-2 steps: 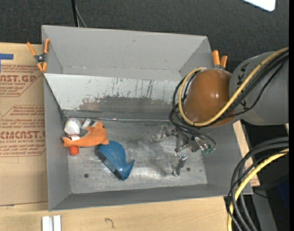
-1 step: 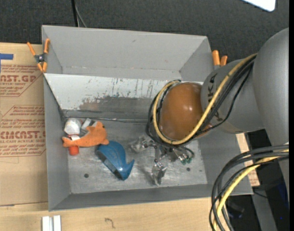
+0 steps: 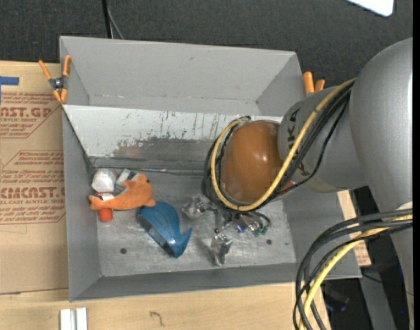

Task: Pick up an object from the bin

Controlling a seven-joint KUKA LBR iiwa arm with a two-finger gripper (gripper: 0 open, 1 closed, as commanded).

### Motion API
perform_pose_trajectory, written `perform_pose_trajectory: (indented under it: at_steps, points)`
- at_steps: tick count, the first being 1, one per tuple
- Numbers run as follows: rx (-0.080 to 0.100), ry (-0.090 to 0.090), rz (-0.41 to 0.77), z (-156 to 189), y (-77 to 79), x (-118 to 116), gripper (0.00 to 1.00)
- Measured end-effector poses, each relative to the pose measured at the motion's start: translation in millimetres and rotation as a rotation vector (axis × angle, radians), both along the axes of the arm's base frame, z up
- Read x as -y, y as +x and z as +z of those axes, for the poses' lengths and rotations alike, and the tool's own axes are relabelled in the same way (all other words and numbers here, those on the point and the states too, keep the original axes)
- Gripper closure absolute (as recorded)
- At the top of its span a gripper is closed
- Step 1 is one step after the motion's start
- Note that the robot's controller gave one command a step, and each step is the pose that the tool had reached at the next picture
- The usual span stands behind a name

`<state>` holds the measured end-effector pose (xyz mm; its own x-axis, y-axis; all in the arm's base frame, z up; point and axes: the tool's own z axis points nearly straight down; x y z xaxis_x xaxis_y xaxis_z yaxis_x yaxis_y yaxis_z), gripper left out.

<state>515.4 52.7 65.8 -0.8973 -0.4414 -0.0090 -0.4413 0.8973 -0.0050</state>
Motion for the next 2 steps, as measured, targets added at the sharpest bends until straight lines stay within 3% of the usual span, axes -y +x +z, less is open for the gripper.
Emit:
perform_pose_trajectory:
  at_steps: [1,2]
  points:
    - [-0.016,0.001,0.104,38.6,-2.4,10.4,0.00]
    - [0.001,0.003,0.170,6.8,-29.8,-57.9,1.00]
